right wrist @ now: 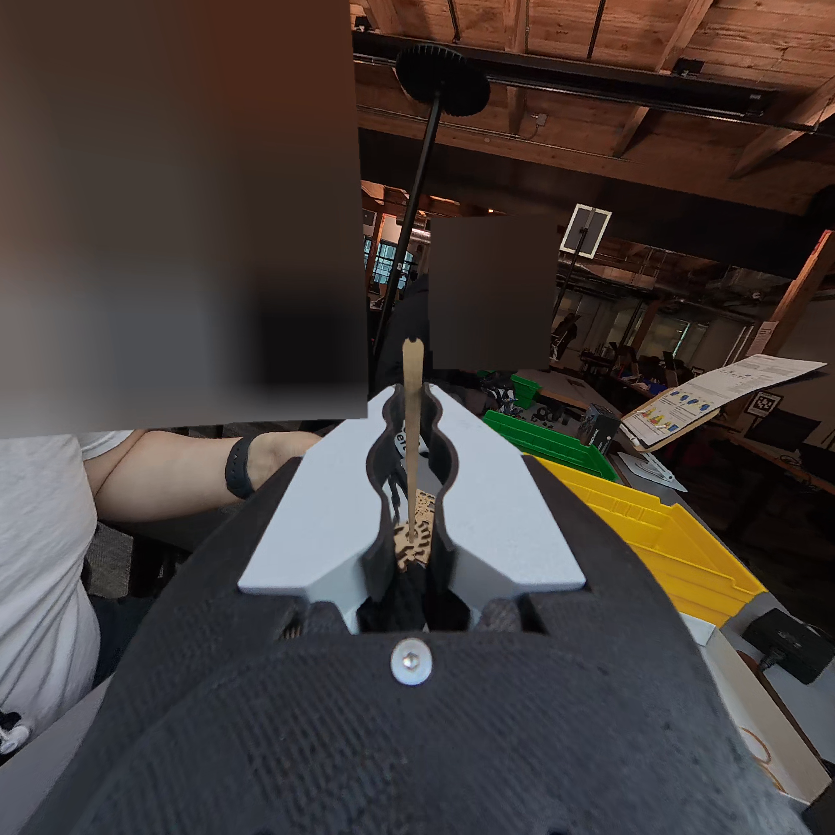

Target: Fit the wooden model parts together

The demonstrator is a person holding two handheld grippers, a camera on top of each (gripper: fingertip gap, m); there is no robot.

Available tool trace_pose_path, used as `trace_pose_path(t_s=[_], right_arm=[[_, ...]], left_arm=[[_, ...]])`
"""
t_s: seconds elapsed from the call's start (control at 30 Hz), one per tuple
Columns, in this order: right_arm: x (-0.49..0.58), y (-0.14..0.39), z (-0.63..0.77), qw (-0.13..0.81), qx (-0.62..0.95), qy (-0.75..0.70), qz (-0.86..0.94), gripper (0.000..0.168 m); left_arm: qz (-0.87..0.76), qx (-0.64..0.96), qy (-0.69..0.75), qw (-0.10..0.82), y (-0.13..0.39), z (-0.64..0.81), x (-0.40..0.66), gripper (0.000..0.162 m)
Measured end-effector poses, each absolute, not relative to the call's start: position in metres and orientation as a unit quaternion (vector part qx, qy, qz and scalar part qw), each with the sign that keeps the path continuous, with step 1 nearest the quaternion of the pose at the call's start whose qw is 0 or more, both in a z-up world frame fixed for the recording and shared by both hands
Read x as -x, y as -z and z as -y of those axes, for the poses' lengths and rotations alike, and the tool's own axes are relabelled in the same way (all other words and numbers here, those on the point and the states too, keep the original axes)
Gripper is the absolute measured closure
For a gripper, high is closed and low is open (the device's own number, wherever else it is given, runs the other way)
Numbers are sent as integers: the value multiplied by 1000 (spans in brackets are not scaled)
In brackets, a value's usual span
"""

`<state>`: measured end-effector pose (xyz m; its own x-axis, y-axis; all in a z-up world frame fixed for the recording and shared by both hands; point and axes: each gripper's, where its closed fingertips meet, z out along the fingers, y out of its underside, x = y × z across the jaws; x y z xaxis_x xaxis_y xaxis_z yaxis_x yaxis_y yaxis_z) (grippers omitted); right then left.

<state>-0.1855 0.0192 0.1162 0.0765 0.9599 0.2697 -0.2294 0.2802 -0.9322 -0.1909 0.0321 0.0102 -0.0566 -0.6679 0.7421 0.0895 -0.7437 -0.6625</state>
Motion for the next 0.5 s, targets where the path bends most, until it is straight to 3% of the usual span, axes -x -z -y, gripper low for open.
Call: trace_pose_path(t_s=[0.03,0.3,0.5], right_arm=[[189,-107,-24,633,383,-454,497,162],[183,-122,-13,637,359,-464,500,163],[188,-104,-24,616,381,-479,495,162]], left_arm=[[-229,630,691,272,-10,-32,190,162],[-211,625,703,264,-7,-34,193,162],[-216,629,697,267,-8,-32,190,162]])
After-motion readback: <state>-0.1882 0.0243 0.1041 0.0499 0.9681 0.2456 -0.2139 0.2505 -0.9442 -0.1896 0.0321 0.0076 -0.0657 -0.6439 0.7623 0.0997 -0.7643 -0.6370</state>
